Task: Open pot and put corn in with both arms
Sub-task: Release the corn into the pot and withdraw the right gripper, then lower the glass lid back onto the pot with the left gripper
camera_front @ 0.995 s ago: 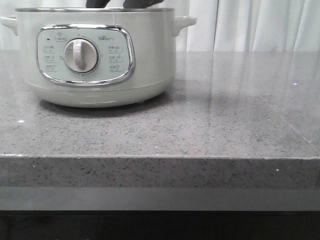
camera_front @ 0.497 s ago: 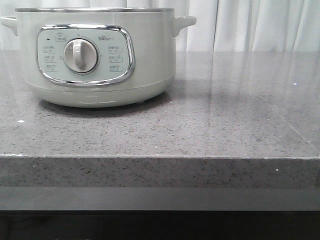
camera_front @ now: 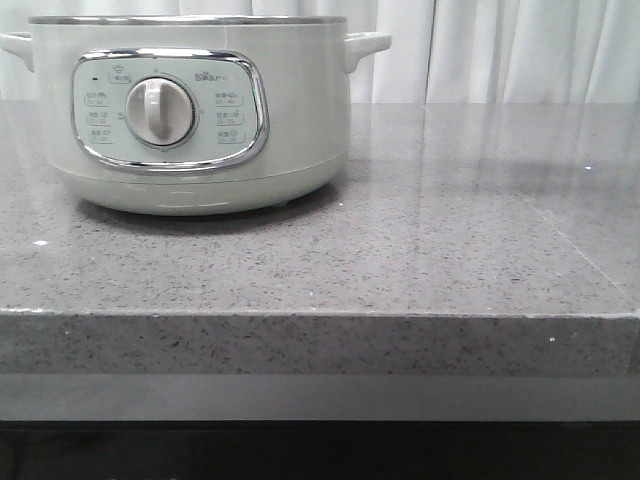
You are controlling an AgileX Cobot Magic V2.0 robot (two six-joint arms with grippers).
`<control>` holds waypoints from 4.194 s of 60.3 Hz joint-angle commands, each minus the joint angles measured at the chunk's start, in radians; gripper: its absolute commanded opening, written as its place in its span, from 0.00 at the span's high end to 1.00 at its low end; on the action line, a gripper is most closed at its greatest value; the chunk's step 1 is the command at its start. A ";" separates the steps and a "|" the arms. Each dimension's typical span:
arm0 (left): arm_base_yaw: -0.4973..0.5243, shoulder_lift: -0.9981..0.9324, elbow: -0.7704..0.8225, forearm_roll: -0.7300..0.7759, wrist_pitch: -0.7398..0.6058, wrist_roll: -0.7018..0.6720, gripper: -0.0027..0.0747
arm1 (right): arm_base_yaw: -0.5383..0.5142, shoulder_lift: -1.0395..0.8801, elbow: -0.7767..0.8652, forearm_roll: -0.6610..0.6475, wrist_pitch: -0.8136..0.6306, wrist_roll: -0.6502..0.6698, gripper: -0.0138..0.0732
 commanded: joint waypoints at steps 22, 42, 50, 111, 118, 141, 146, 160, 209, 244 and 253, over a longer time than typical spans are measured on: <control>-0.006 0.005 -0.033 -0.033 -0.143 -0.004 0.79 | -0.129 -0.595 0.591 -0.078 -0.339 -0.012 0.91; -0.006 0.121 -0.084 -0.020 -0.239 -0.004 0.79 | -0.129 -1.028 0.914 -0.074 -0.364 -0.012 0.91; -0.006 0.286 -0.208 -0.013 -0.242 0.041 0.79 | -0.129 -1.125 0.941 -0.074 -0.326 -0.012 0.91; -0.006 1.189 -0.972 0.003 -0.272 0.085 0.68 | -0.129 -1.144 0.941 -0.074 -0.278 -0.012 0.91; -0.006 1.192 -0.972 0.003 -0.264 0.085 0.65 | -0.129 -1.144 0.941 -0.074 -0.280 -0.012 0.91; -0.006 1.213 -0.970 0.003 -0.205 0.085 0.65 | -0.129 -1.144 0.941 -0.074 -0.282 -0.012 0.91; -0.006 1.215 -0.970 0.003 -0.189 0.085 0.65 | -0.129 -1.144 0.941 -0.074 -0.284 -0.012 0.91; -0.006 1.217 -0.970 0.000 -0.173 0.083 0.65 | -0.129 -1.144 0.941 -0.074 -0.284 -0.012 0.91; -0.002 1.226 -0.970 -0.074 -0.149 0.081 0.54 | -0.129 -1.144 0.941 -0.074 -0.284 -0.012 0.91; -0.002 1.178 -1.068 -0.051 -0.128 0.081 0.40 | -0.129 -1.144 0.941 -0.074 -0.281 -0.012 0.91; -0.002 1.136 -1.068 -0.048 -0.128 0.081 0.71 | -0.129 -1.144 0.941 -0.074 -0.281 -0.012 0.91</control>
